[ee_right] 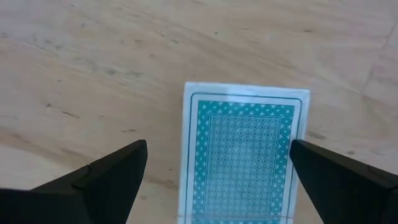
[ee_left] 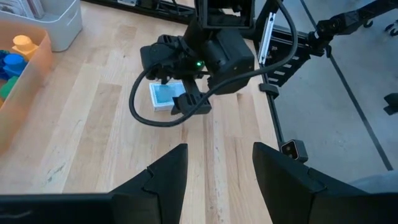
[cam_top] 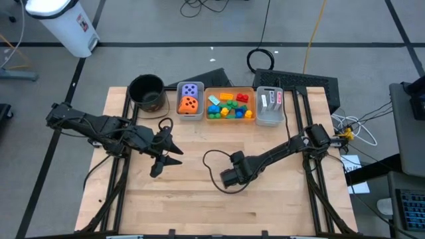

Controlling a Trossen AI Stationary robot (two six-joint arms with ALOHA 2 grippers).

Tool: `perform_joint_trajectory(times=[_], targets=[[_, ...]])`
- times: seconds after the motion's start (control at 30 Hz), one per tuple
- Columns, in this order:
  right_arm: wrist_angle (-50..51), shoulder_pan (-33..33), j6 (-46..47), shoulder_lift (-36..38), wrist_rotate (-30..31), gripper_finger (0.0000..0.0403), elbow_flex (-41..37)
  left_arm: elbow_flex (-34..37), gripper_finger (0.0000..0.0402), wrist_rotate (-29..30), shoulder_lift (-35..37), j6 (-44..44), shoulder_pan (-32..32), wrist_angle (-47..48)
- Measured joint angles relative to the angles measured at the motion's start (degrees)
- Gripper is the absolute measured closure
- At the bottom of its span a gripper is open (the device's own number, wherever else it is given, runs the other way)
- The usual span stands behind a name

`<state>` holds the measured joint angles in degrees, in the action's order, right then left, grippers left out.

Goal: Pick & Place Toys
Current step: Put the blue deck of cards into the right gray bin

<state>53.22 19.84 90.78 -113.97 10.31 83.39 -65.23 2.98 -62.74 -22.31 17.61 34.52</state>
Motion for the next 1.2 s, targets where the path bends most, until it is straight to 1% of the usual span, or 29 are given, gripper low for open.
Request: perform_joint_trajectory(times=[0.57,0.83,1.2], targets=[[0.5,-0.3,0.0,0.2,-1.3,0.0014,-0.2,0.0,0.0215,0.0,0.0,0.6,0.0,0.0],[3.1,-0.2,0.1,1.6,-1.4,0.0014,-0.3,0.0,0.0215,0.0,0.0,1.0,0.0,0.0],[4.6,-0.3,0.1,1.6,-0.8,0.0014,-0.3,0.0,0.0215,0.0,0.0,1.1,0.0,0.0]])
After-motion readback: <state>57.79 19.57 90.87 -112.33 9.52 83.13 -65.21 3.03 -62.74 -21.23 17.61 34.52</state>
